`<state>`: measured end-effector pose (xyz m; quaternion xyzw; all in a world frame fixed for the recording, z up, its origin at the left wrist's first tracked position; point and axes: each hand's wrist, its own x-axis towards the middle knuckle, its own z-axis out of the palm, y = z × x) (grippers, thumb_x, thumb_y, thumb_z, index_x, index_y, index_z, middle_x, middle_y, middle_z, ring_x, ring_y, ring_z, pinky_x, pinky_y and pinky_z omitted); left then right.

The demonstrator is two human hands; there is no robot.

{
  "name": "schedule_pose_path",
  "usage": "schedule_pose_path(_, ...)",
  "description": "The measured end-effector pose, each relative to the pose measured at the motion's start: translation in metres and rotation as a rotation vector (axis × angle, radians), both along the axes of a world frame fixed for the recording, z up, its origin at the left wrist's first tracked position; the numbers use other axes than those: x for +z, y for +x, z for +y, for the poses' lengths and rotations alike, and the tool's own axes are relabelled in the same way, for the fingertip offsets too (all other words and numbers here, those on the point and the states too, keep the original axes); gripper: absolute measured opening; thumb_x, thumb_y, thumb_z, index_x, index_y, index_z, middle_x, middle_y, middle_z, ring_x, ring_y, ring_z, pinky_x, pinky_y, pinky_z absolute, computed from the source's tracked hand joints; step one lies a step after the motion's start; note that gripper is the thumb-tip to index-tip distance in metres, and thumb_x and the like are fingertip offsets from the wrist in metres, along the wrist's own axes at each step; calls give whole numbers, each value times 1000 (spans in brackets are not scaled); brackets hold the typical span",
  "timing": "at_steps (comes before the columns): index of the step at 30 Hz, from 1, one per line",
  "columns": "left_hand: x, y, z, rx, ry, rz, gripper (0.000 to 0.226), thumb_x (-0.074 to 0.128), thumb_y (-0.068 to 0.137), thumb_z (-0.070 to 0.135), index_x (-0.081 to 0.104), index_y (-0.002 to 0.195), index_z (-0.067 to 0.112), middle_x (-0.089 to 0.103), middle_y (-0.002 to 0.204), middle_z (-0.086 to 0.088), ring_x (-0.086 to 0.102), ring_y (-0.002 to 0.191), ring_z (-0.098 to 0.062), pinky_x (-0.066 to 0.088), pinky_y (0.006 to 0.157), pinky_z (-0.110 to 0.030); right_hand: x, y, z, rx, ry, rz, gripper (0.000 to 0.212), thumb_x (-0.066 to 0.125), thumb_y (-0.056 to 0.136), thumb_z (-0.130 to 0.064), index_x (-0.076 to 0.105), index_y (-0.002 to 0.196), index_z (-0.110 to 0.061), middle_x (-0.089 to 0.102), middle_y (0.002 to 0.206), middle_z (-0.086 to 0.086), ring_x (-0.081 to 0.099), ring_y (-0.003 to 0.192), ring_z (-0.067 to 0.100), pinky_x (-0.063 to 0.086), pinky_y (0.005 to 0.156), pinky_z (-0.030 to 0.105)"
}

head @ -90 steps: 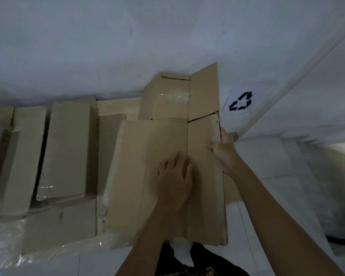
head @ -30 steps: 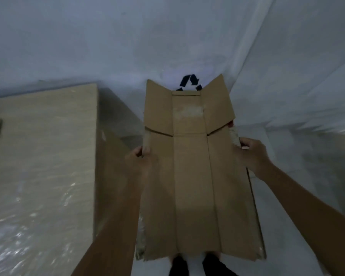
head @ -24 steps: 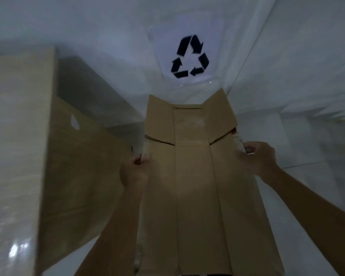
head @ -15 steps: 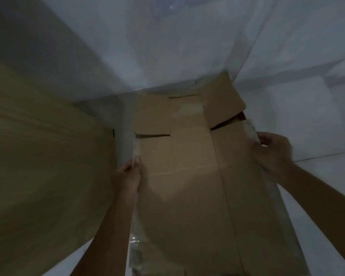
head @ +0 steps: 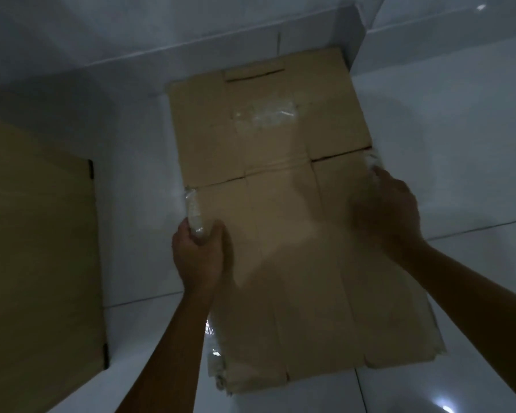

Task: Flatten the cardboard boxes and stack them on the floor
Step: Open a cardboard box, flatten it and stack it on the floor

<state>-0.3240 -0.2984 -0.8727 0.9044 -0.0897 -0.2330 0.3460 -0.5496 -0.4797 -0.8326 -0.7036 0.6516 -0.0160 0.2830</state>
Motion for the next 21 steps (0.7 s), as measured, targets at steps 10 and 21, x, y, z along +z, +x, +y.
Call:
schedule_pose_path(10, 93, -18, -12, -541, 592, -176, 87, 57, 93, 55, 9, 160, 27, 17, 165, -3, 30, 144, -34, 41, 106, -50, 82, -1, 23, 340, 99, 406, 60, 38, 99, -46, 22, 153, -28, 13, 164, 9, 16, 149, 32, 17, 120, 52)
schedule_pose_path(21, 499, -85, 70, -712, 533, -259, 67, 51, 94, 40, 26, 156, 28, 26, 163, -1, 20, 151, -27, 31, 117, -48, 476, 17, 138, 732, -39, 301, 56, 44, 97, -39, 32, 151, -26, 24, 161, 10, 19, 149, 33, 17, 119, 51)
